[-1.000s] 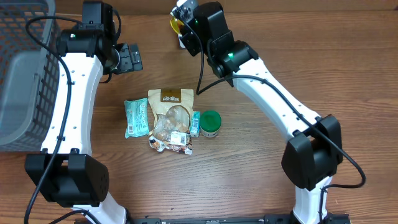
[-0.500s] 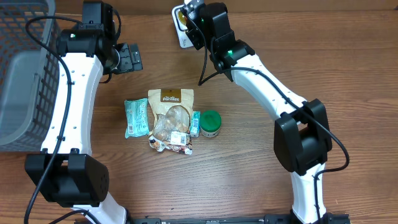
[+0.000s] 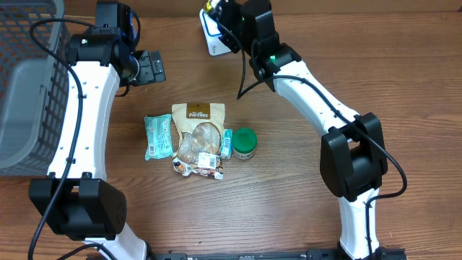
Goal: Scan the item barcode
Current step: 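Hold the yellow bottle's base against the scanner window with the right gripper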
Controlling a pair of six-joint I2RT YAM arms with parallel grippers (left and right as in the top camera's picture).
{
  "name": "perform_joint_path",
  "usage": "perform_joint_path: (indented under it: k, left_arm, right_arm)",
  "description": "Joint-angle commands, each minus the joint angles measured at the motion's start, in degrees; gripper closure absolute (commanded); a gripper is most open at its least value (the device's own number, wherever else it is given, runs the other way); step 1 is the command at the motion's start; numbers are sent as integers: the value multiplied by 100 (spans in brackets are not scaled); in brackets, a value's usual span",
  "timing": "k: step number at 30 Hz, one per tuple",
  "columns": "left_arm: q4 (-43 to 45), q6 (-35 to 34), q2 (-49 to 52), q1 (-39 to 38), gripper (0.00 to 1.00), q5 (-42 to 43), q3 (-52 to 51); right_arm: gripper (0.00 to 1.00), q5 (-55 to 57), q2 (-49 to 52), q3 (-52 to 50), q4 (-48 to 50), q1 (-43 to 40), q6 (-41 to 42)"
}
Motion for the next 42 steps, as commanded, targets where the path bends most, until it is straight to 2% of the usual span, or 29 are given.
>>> perform_joint_path:
  k: [1, 10, 19, 34, 42]
  left_arm:
    - [0, -17, -44, -33, 0, 11, 68]
    - [0, -17, -44, -33, 1, 11, 68]
    - [0, -17, -44, -33, 1, 11, 68]
    - [0, -17, -44, -33, 0, 11, 68]
    - [0, -17, -44, -33, 0, 11, 68]
  right_arm:
    - [96, -131, 116, 68, 254, -11, -787]
    - [96, -44, 459, 68, 763, -11, -1576]
    - [96, 4, 713, 68, 1071, -11, -2769]
    - [96, -4, 1176, 68, 1486, -39, -2765]
    - [96, -11, 1207, 68, 962, -37, -2413]
